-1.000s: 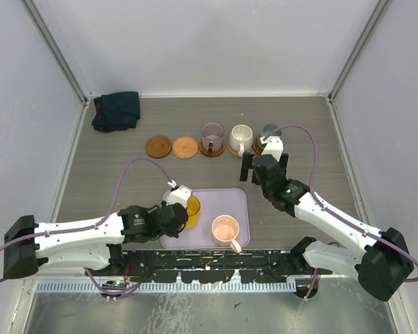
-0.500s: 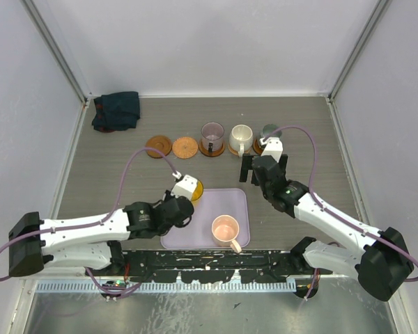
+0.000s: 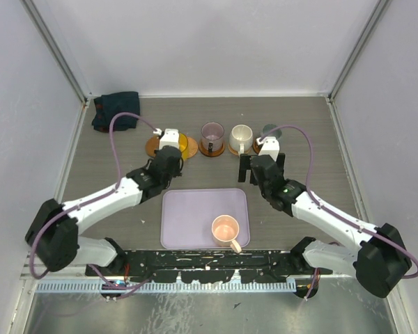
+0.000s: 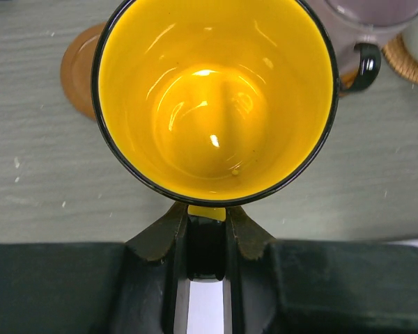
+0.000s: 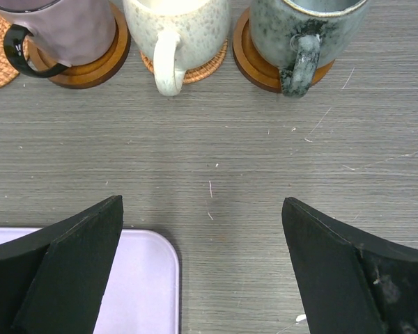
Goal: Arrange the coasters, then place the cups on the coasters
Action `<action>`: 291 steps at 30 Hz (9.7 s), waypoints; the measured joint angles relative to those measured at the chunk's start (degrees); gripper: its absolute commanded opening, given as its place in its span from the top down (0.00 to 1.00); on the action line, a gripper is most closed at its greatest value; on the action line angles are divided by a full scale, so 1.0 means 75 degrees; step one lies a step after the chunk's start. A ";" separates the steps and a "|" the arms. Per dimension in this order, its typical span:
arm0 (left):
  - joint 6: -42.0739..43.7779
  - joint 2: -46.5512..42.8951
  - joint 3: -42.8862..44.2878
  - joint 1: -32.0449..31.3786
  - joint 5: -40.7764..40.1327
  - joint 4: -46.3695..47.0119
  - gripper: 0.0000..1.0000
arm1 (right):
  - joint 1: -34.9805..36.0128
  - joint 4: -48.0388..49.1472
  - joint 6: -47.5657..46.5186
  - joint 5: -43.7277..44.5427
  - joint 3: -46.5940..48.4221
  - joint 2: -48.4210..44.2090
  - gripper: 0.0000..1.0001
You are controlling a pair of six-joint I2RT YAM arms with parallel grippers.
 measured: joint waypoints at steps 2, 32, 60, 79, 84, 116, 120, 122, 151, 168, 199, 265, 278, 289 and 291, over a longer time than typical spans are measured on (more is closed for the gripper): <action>0.0061 0.0539 0.0291 0.0233 0.0178 0.0356 1.00 | 0.0000 0.0026 -0.0050 0.0006 -0.0003 0.0093 0.00; 0.0114 0.3943 0.1999 0.1084 0.0667 0.2043 1.00 | 0.0000 0.0303 -0.0169 -0.0070 -0.0254 0.0076 0.00; -0.0044 0.4191 0.1999 0.1192 0.0597 0.2037 1.00 | 0.0000 0.0361 -0.0169 -0.0198 -0.0256 0.0187 0.00; -0.0096 0.4194 0.1999 0.1192 0.0565 0.2034 1.00 | 0.0000 0.0382 -0.0169 -0.0227 -0.0256 0.0224 0.00; -0.0163 0.4194 0.1996 0.1192 0.0562 0.2034 1.00 | 0.0000 0.0391 -0.0166 -0.0256 -0.0256 0.0251 0.00; -0.0446 0.4194 0.1862 0.1192 0.0536 0.2031 0.93 | 0.0000 0.0396 -0.0160 -0.0373 -0.0256 0.0283 0.00; -0.0469 0.4194 0.1851 0.1192 0.0536 0.2031 0.81 | 0.0000 0.0396 -0.0160 -0.0399 -0.0256 0.0283 0.00; -0.0475 0.4194 0.1839 0.1192 0.0536 0.2028 0.76 | 0.0000 0.0396 -0.0157 -0.0411 -0.0256 0.0283 0.00; -0.0629 0.3815 0.1556 0.1192 0.0399 0.2334 0.00 | 0.0000 0.0303 -0.0131 -0.0455 -0.0256 0.0259 0.00; -0.0204 0.2226 0.0935 0.1192 0.0280 0.2078 0.00 | 0.0090 -0.2168 0.0597 -0.0396 0.0015 -0.1017 0.00; 0.0134 0.3442 0.1559 0.1192 0.0184 0.1236 0.09 | 0.1306 -0.4089 0.1501 -0.0764 0.0082 -0.1017 0.00; -0.0702 -0.1338 -0.0662 0.0105 0.1338 -0.1157 0.02 | 0.2634 -0.3888 -0.0525 -0.3858 0.1381 0.0845 0.46; -0.0833 -0.1163 -0.0662 0.0076 0.1466 -0.1180 0.02 | 0.2734 -0.3383 -0.0458 -0.3742 0.1399 0.1734 0.84; -0.0743 -0.1163 -0.0662 0.0076 0.1480 -0.1201 0.02 | 0.2873 -0.3360 0.0265 -0.2667 0.2168 0.2334 0.99; -0.0644 -0.1166 -0.0662 0.0076 0.1513 -0.1201 0.02 | 0.2888 -0.3328 0.0458 -0.2288 0.2369 0.2410 0.97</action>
